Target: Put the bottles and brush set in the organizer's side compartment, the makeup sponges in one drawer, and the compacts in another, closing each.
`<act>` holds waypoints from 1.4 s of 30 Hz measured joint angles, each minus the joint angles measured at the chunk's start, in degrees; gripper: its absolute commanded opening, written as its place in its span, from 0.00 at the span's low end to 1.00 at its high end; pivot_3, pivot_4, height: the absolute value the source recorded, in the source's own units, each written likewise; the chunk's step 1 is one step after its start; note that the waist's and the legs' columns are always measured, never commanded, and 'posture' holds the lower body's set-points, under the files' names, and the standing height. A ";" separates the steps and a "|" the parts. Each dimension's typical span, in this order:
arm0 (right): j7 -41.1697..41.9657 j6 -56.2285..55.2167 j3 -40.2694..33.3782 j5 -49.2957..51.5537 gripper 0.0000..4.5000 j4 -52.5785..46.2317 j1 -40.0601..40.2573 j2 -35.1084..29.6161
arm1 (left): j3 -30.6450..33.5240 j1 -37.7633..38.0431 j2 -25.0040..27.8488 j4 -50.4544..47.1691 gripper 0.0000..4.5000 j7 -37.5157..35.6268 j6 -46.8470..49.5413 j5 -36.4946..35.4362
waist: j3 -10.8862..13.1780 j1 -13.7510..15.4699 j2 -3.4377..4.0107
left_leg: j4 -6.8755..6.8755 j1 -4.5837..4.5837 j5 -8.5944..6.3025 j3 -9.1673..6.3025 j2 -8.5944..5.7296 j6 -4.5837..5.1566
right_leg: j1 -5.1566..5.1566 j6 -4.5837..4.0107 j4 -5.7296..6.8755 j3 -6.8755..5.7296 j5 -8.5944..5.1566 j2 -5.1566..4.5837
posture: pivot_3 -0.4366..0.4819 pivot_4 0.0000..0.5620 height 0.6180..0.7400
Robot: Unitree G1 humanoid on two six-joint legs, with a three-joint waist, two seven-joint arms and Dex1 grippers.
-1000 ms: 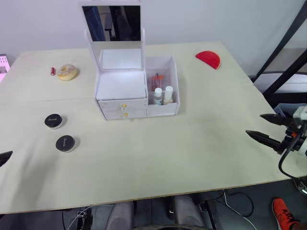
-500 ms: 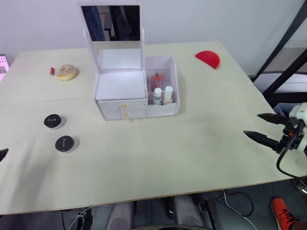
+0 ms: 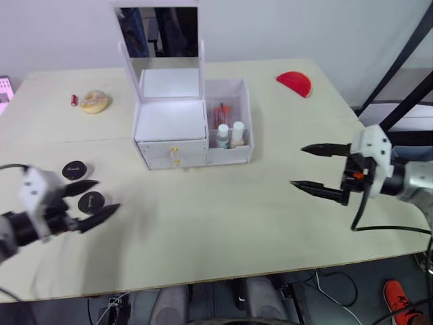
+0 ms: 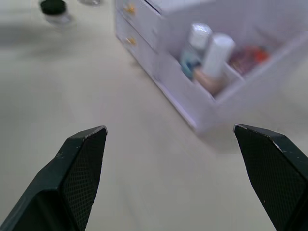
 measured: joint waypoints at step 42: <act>-5.19 9.50 9.56 3.96 1.00 -5.27 -6.22 4.01 | -38.08 -14.36 -46.23 15.46 0.98 56.45 -16.40 39.45 | -0.13 1.41 0.04 | 0.26 0.05 0.01 -0.13 -0.06 0.02 | 0.29 0.04 -0.05 0.00 0.09 0.12 | 0.48 0.27 1.00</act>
